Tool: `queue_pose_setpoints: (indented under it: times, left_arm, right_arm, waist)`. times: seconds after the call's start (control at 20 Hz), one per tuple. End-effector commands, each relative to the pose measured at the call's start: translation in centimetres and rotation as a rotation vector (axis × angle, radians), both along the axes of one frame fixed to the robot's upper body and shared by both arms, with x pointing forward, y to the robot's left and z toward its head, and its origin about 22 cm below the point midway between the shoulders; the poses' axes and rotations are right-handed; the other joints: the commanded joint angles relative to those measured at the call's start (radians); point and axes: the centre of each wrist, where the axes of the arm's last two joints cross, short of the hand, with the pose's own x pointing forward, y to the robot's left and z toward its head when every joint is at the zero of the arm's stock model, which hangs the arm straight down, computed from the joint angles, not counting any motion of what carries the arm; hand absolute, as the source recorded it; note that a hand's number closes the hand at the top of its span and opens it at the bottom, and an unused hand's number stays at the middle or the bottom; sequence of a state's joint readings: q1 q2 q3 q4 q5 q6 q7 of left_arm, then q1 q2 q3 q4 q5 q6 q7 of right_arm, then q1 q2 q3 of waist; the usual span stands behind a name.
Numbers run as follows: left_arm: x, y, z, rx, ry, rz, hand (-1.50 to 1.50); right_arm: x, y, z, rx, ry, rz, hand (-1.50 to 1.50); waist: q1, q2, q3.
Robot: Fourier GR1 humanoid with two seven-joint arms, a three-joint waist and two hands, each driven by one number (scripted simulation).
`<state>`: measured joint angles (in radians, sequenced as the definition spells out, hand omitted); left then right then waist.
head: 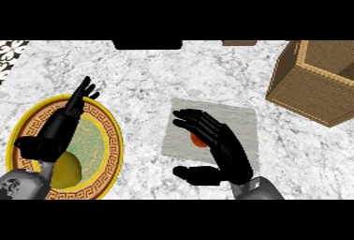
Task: Pick the tomato from the placemat and place it in the basket
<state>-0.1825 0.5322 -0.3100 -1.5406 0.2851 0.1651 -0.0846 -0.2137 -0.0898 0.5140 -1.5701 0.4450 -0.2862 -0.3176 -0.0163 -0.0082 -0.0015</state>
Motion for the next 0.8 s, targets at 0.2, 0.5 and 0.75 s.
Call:
queue_pose_setpoints:
  times: [0.2,0.5,0.75]
  left_arm:
    - [-0.8,0.9,-1.1,0.013,0.029,0.008,0.0]
    - [-0.2,0.8,0.7,0.012,0.01,0.003,0.0]
    - [0.8,0.3,1.3,0.002,0.007,-0.014,0.0]
  right_arm:
    - [0.1,-3.7,6.2,-0.333,-0.125,-0.398,-1.5]
    - [-2.8,-3.7,8.7,-0.723,0.096,-0.323,-1.5]
    - [-6.2,-4.6,13.1,-0.821,0.198,-0.25,-1.5]
  waist:
    - [-0.033,-0.014,-0.006]
    - [-0.023,-0.014,-0.005]
    - [-0.013,-0.001,-0.001]
